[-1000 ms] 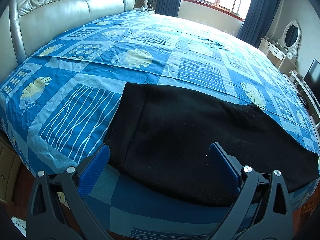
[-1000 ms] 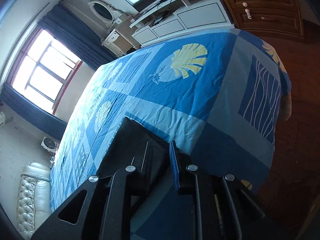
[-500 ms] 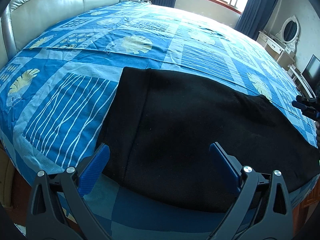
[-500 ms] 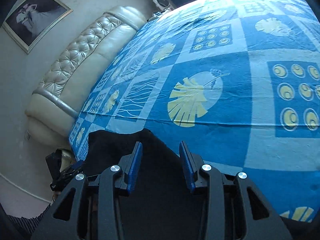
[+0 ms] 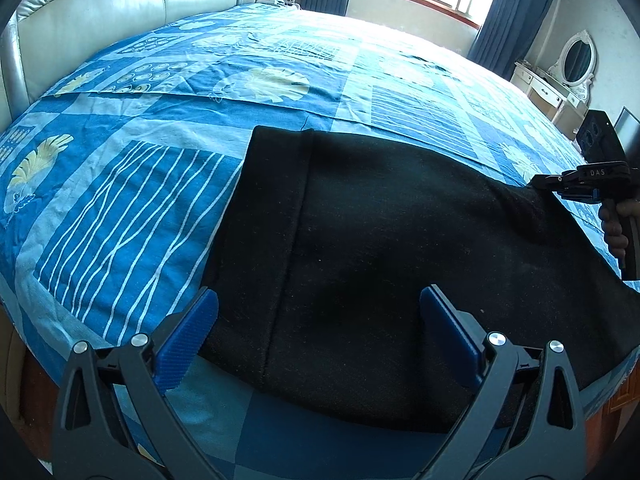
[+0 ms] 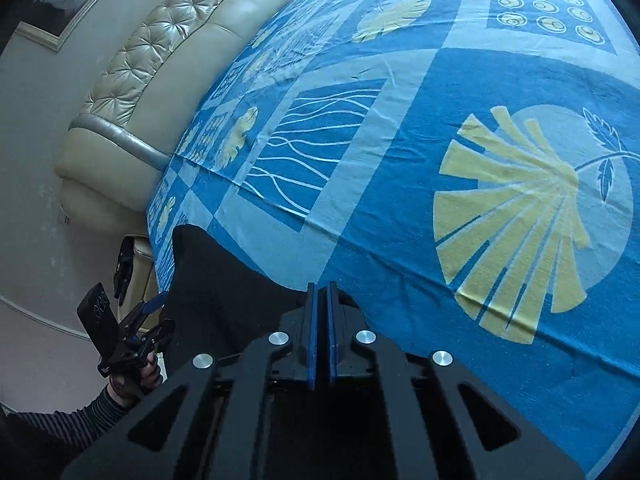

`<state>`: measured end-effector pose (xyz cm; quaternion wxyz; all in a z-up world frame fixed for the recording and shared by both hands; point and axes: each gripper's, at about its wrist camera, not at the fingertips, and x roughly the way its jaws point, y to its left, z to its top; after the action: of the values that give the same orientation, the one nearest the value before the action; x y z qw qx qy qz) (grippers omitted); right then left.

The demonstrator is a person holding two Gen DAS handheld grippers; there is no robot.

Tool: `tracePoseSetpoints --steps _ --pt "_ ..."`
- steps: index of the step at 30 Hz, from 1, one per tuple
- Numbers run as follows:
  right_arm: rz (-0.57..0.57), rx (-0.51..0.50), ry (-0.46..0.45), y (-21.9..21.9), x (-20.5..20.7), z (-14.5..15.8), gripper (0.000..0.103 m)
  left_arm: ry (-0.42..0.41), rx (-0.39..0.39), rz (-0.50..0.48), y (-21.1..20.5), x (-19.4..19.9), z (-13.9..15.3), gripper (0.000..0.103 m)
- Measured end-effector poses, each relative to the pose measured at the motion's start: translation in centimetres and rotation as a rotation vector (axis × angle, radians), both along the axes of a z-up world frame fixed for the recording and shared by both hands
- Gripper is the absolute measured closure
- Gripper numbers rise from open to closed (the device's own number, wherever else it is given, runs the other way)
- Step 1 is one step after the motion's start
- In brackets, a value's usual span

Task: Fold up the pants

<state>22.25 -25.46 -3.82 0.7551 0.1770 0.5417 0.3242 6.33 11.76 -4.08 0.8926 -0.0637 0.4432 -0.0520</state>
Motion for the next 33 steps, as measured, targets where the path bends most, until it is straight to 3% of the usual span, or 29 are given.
tracePoseSetpoints --steps 5,7,14,17,18,22,27,31,33 --pt "-0.046 -0.028 0.041 0.2 0.6 -2.6 0.100 0.002 -0.016 0.010 0.4 0.2 -0.4 0.002" --pt "-0.076 0.011 0.056 -0.1 0.8 -3.2 0.100 0.000 -0.010 0.008 0.4 0.2 -0.5 0.002" --pt "-0.259 0.098 -0.004 -6.1 -2.8 0.0 0.095 0.008 -0.008 -0.002 0.5 0.3 -0.7 0.002" --pt "-0.350 0.082 -0.082 -10.9 -7.6 2.7 0.058 0.007 -0.009 -0.007 0.5 0.3 -0.6 0.002" --pt "-0.382 0.074 -0.102 -12.7 -9.5 3.4 0.052 0.007 -0.008 -0.007 0.5 0.2 -0.5 0.002" --pt "-0.551 0.014 -0.135 -21.8 -17.5 5.5 0.049 0.012 0.012 -0.009 0.2 -0.1 0.2 0.002" --pt "-0.873 -0.066 -0.140 -35.2 -28.4 6.5 0.043 0.002 0.034 -0.021 -0.9 -1.2 1.6 0.002" --pt "-1.108 -0.112 -0.072 -44.2 -35.9 5.1 0.042 0.006 0.037 -0.029 -1.8 -2.1 2.5 0.002" --pt "-1.173 -0.117 -0.021 -47.2 -38.5 3.4 0.042 0.016 0.038 -0.022 -2.2 -2.4 2.7 0.002"
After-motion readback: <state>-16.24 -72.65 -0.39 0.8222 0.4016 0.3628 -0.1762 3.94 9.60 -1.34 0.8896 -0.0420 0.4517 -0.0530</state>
